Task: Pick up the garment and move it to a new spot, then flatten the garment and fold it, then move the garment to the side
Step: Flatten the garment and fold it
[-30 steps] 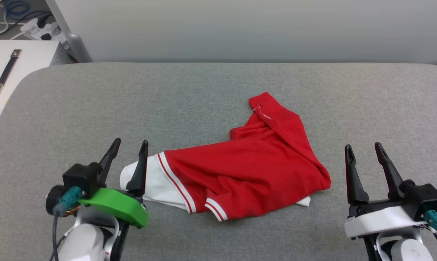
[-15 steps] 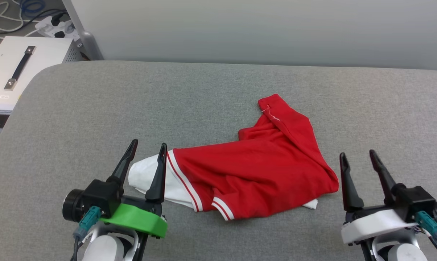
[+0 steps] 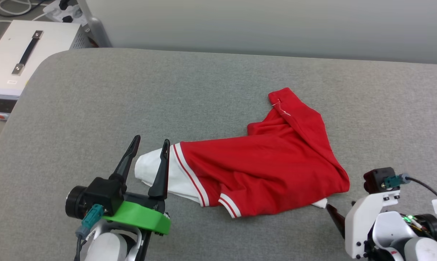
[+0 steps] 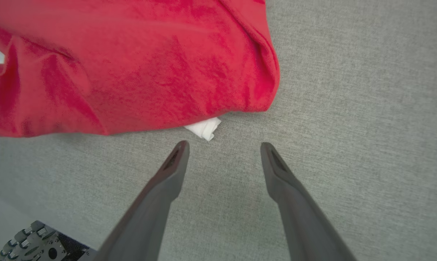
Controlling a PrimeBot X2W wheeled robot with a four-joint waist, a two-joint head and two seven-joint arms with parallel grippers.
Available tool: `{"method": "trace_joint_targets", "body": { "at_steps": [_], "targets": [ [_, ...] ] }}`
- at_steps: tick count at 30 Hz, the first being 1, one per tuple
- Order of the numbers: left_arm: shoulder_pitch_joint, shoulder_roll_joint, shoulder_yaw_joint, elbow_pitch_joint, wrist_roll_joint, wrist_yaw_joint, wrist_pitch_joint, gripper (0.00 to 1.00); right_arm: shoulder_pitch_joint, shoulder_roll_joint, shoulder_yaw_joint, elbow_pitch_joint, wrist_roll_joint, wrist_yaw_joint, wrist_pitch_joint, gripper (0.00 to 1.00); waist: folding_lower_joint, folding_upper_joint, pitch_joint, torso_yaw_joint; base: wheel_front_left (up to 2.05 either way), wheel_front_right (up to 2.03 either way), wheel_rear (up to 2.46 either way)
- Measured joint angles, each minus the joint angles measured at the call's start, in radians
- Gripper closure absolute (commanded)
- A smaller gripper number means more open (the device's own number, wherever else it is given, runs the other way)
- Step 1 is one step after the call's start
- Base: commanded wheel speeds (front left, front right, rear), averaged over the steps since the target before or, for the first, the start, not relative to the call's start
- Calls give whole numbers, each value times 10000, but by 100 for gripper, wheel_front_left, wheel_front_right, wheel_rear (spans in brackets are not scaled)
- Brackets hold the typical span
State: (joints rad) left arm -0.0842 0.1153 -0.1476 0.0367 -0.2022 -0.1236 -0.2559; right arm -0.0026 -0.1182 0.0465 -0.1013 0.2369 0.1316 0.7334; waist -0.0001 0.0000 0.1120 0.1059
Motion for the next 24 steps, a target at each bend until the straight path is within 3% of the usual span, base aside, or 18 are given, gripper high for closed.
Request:
{"method": "trace_joint_targets", "body": {
  "at_steps": [4, 8, 24],
  "targets": [
    [-48, -98, 19, 36, 4, -15, 0, 0, -213, 6, -290, -194, -314, 0, 1200, 0, 0, 0, 143, 246, 0, 0, 0],
    [-129, -125, 21, 48, 4, -38, 0, 0, -387, 25, -355, -255, -548, 0, 1730, 0, 0, 0, 292, 475, 0, 0, 0],
    [-422, -130, -44, 65, -29, -42, 0, 0, -953, -562, 838, 663, -825, 0, 1764, 0, 0, 0, 973, 1097, 0, 0, 0]
  ]
}}
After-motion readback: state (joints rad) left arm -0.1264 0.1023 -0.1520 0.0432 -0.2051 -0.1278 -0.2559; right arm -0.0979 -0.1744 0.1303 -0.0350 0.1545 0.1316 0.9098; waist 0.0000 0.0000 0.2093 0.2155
